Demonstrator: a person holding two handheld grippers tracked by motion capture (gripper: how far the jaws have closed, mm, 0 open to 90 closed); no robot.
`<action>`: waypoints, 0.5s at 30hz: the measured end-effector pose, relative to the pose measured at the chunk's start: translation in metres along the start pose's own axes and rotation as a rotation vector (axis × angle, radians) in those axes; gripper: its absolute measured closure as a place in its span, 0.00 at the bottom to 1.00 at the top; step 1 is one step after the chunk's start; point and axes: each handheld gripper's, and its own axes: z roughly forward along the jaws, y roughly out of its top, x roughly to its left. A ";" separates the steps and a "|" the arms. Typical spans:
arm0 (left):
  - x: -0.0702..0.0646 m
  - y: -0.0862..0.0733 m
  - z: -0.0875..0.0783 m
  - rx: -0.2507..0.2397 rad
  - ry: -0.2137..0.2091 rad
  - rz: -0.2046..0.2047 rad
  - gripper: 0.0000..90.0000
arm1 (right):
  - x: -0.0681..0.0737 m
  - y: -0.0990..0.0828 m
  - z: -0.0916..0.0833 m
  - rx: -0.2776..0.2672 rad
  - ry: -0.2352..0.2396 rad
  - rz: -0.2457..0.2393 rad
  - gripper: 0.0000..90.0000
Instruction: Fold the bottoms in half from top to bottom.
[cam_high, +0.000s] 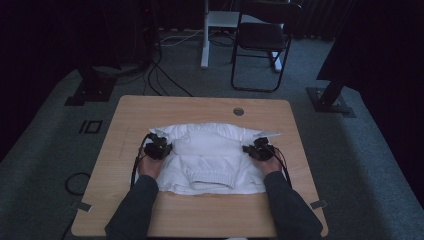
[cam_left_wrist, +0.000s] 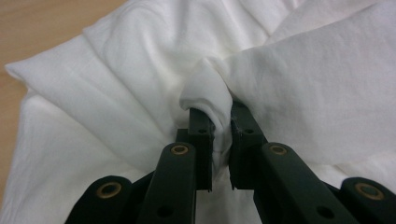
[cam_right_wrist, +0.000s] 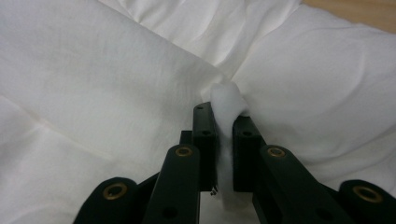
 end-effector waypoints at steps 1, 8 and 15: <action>0.001 0.002 0.002 -0.002 0.003 -0.012 0.91 | -0.001 0.003 0.003 -0.005 -0.008 0.003 0.92; 0.006 0.008 0.007 -0.010 -0.011 -0.083 0.91 | -0.006 0.009 0.012 -0.022 0.000 0.063 0.93; 0.017 0.021 -0.019 -0.122 -0.063 -0.158 0.93 | -0.007 0.018 0.000 -0.041 0.000 0.062 0.94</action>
